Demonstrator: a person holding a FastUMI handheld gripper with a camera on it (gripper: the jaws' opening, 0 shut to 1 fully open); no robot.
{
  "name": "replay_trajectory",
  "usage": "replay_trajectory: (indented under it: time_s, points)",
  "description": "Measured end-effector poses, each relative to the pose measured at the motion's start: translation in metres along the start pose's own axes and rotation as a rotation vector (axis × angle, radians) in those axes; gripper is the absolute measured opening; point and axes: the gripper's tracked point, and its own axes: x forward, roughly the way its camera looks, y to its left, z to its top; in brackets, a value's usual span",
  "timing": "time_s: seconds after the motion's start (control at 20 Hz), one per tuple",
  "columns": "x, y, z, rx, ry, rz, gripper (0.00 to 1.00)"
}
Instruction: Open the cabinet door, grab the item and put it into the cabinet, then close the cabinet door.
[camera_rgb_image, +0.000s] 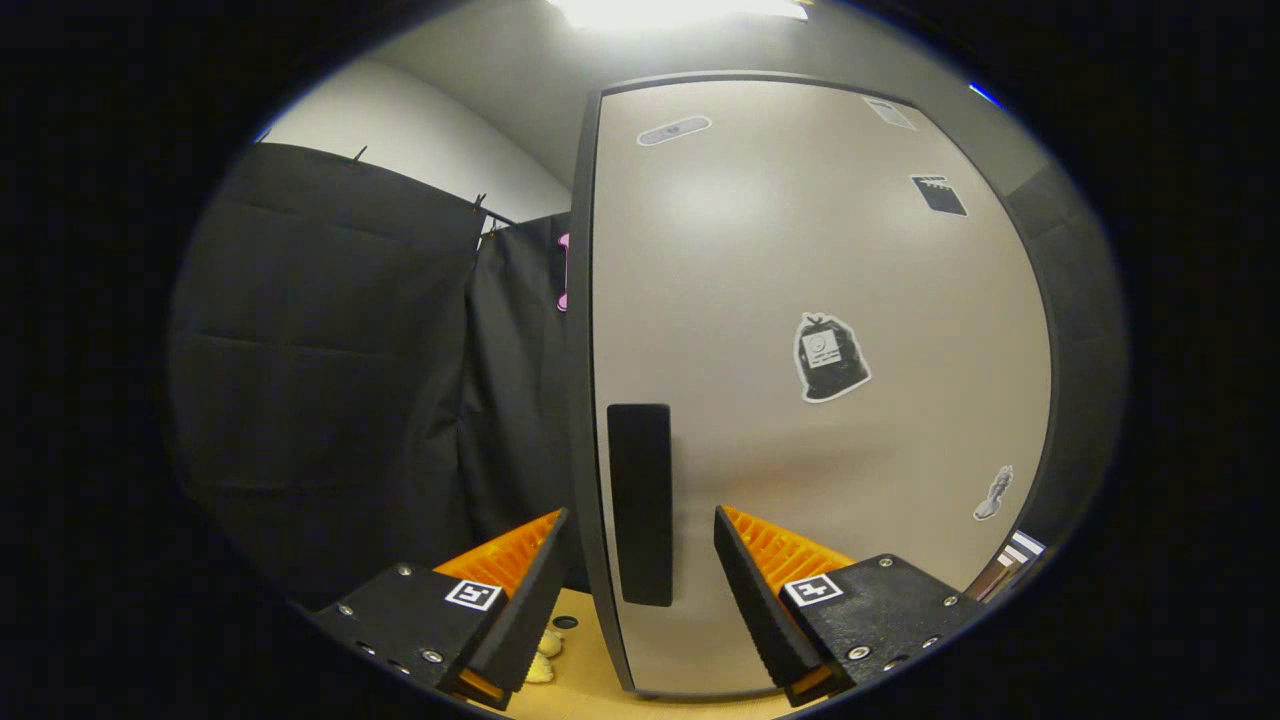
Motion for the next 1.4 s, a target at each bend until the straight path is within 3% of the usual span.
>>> replay_trajectory:
  time_s: [0.2, 0.3, 0.35, 0.45, 0.55, 0.95, 1.4]
  points:
    - [0.019, 0.005, -0.008, -0.007, 0.029, -0.014, 0.81]
    - [0.021, 0.002, -0.006, 0.000, 0.026, -0.060, 0.69]
    - [0.022, -0.009, -0.006, -0.022, 0.025, -0.121, 0.62]
    - [0.024, -0.008, -0.008, -0.014, 0.026, -0.129, 0.33]
    - [0.021, -0.008, -0.007, -0.015, 0.036, -0.118, 0.28]
    - [-0.002, -0.003, -0.005, -0.024, 0.077, -0.064, 0.27]
    - [-0.038, 0.005, 0.001, -0.043, 0.103, -0.068, 0.27]
